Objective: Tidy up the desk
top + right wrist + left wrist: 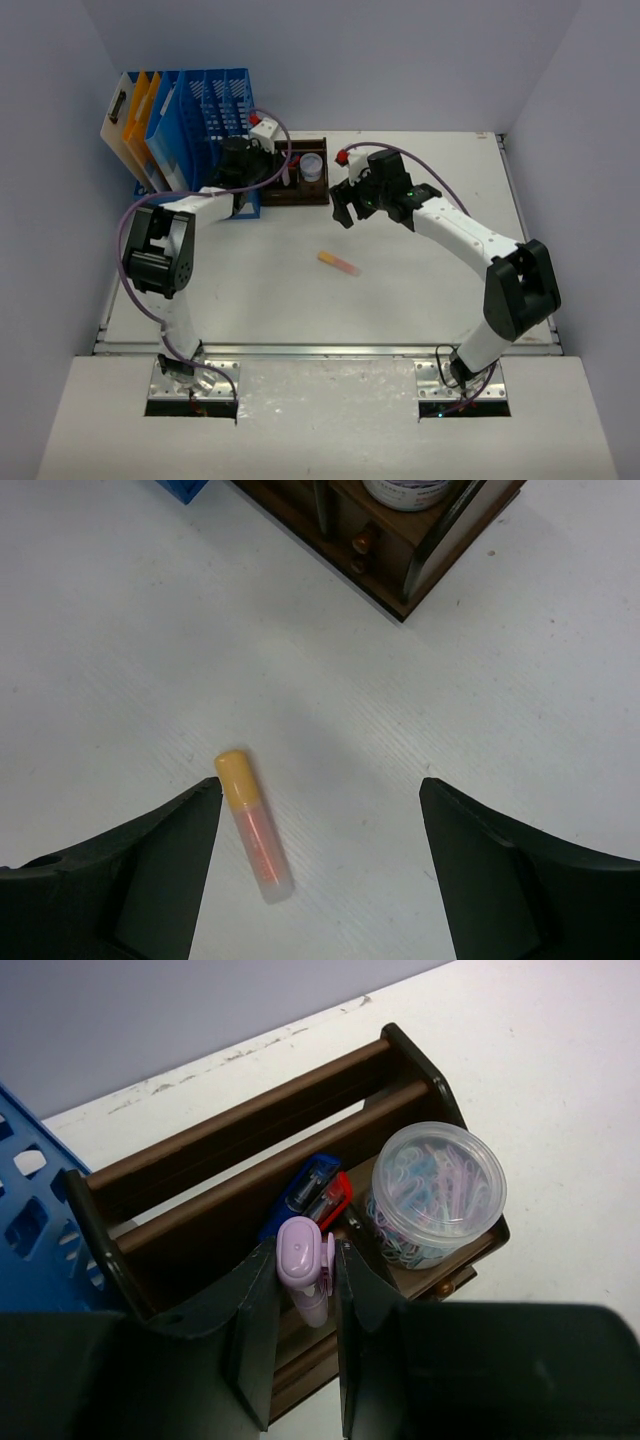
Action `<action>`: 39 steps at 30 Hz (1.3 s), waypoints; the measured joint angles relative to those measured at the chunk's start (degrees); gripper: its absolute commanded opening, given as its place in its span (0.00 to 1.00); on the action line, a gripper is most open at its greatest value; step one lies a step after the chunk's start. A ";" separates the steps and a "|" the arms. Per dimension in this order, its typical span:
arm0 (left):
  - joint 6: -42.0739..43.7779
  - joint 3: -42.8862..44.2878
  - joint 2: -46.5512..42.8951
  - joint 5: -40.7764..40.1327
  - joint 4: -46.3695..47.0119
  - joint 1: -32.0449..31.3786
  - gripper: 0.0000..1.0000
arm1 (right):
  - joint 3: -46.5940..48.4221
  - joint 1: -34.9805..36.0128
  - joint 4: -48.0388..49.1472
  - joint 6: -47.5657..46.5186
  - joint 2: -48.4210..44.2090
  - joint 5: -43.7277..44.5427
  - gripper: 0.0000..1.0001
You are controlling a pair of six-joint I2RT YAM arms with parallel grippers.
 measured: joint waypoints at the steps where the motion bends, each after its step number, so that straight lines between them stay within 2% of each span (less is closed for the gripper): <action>1: 0.00 0.00 0.33 0.00 0.00 -0.22 0.00 | 0.00 -0.02 -0.02 -0.02 0.00 0.00 0.80; 6: 0.09 0.00 1.62 -0.44 1.53 -1.42 0.01 | -0.04 -0.20 0.00 -0.07 0.00 0.00 0.80; 9: 0.28 0.00 2.60 -0.76 2.43 -2.05 0.05 | -0.33 -0.20 0.07 -0.52 0.00 -0.02 0.80; 10: 0.35 0.00 2.99 -1.03 2.51 -2.23 0.13 | -0.52 -0.20 0.02 -1.03 0.00 -0.02 0.80; 13: 0.68 0.00 3.96 -1.53 2.34 -2.51 0.22 | -1.31 -0.20 0.02 -2.10 0.00 -0.13 0.78; 14: 0.79 0.00 4.11 -1.66 2.32 -2.54 0.28 | -1.66 -0.20 -0.02 -2.51 0.00 -0.26 0.77; 23: 1.36 0.00 4.17 -2.34 2.03 -2.56 0.52 | -6.25 -0.20 -0.02 -4.46 -0.39 -1.09 0.75; 26: 1.31 0.02 3.93 -2.38 1.36 -2.56 0.58 | -7.82 -0.20 -0.07 -5.07 -0.39 -1.16 0.70; 28: 1.31 0.07 2.95 -2.36 -0.24 -2.56 0.62 | -8.90 -0.20 -0.22 -5.84 -0.37 -1.36 0.62; 30: 1.16 0.17 1.01 -2.27 -1.79 -2.56 0.64 | -9.44 0.11 -0.98 -6.47 -0.24 -1.42 0.58; 34: -0.07 0.22 -6.75 -2.10 -4.87 -2.54 0.78 | -9.97 2.62 -1.77 -8.15 0.55 0.39 0.57; 39: -4.11 0.33 -19.45 -1.25 -7.10 -1.66 0.81 | -10.05 8.13 -2.23 -8.90 3.96 1.81 0.57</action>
